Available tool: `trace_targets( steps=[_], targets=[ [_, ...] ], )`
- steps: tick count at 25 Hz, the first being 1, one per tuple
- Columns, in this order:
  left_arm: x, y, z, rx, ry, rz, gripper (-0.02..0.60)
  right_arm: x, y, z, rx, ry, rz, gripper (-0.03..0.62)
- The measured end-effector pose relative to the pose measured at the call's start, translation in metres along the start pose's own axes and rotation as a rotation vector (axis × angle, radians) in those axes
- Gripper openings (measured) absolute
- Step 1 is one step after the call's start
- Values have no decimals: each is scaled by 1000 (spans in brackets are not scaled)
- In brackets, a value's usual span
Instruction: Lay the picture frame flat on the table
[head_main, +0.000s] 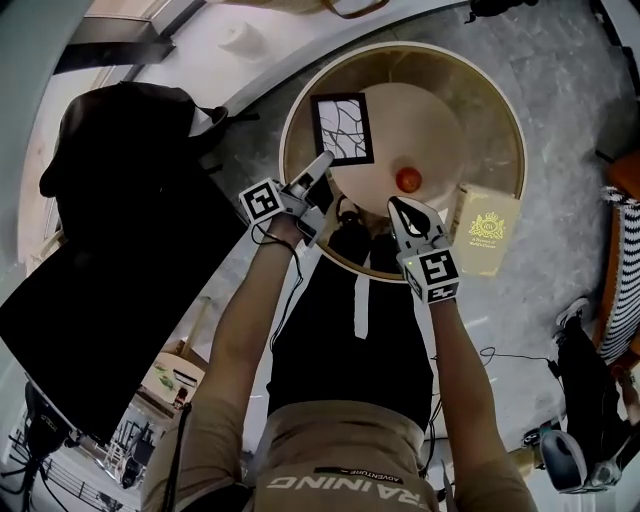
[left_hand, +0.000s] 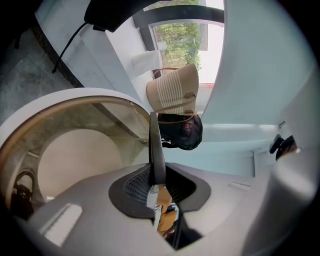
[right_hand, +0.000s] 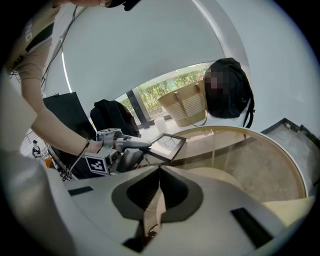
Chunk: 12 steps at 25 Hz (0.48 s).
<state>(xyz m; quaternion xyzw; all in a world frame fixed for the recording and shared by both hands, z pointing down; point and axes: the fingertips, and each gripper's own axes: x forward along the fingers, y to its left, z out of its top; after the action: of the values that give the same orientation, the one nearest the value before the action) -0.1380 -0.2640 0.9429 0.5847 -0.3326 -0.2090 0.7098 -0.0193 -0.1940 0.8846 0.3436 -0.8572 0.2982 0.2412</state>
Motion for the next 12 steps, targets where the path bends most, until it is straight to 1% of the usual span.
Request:
trace_targets(
  steps=[2, 3, 5, 9, 12],
  targets=[
    [5, 2, 2, -1, 8, 6, 75, 5, -3, 2, -2, 2, -1, 8],
    [6, 5, 3, 5, 14, 22, 75, 7, -5, 3, -2, 2, -2, 8],
    [5, 17, 2, 29, 32, 88, 75, 11, -8, 5, 1, -2, -3, 8],
    [7, 27, 2, 143, 69, 212, 75, 15, -8, 5, 6, -5, 6, 8],
    [10, 31, -1, 227, 99, 279, 75, 14, -6, 0, 9, -2, 19, 8]
  ],
)
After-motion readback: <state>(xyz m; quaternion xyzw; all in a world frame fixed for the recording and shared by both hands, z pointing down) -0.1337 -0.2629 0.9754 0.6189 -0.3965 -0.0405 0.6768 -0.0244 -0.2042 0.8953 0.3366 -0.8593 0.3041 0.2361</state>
